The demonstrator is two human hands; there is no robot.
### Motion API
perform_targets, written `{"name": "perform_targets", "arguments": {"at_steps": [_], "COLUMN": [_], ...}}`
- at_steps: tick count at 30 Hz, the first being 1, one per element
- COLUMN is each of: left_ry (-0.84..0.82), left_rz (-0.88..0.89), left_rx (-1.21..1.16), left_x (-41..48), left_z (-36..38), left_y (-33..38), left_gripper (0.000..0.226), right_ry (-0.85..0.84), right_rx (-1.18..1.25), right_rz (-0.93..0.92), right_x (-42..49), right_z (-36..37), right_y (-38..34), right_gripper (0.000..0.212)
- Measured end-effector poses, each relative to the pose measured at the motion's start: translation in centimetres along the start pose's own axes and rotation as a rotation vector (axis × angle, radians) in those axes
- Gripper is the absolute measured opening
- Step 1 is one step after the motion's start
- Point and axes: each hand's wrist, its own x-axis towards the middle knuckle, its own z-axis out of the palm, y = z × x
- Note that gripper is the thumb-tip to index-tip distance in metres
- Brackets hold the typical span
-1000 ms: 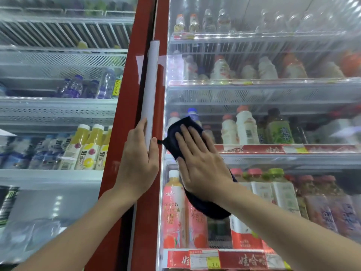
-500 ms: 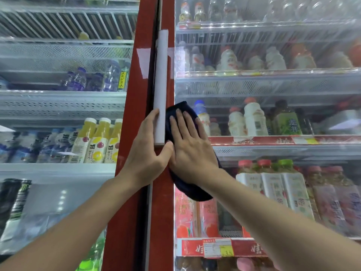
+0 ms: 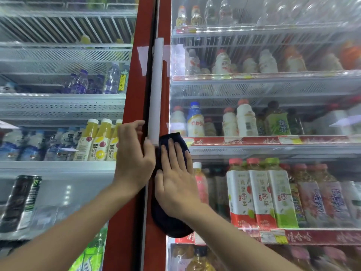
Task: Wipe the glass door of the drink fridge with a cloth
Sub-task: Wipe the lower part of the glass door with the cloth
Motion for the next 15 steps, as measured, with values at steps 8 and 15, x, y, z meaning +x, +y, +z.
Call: {"name": "perform_targets", "arguments": {"at_steps": [8,15], "left_ry": [-0.108,-0.031], "left_rz": [-0.043,-0.051], "left_rx": [0.012,0.429], "left_x": [-7.5,-6.8], "left_z": [4.6,9.0], "left_y": [2.4,2.0], "left_gripper": [0.041,0.043], "right_ry": [-0.153,0.232], "right_rx": [1.136,0.234], "right_rz": [0.43,0.309], "right_x": [1.4,-3.8], "right_z": [-8.3,-10.5], "right_y": [3.4,11.9], "right_gripper": [0.071,0.035]}}
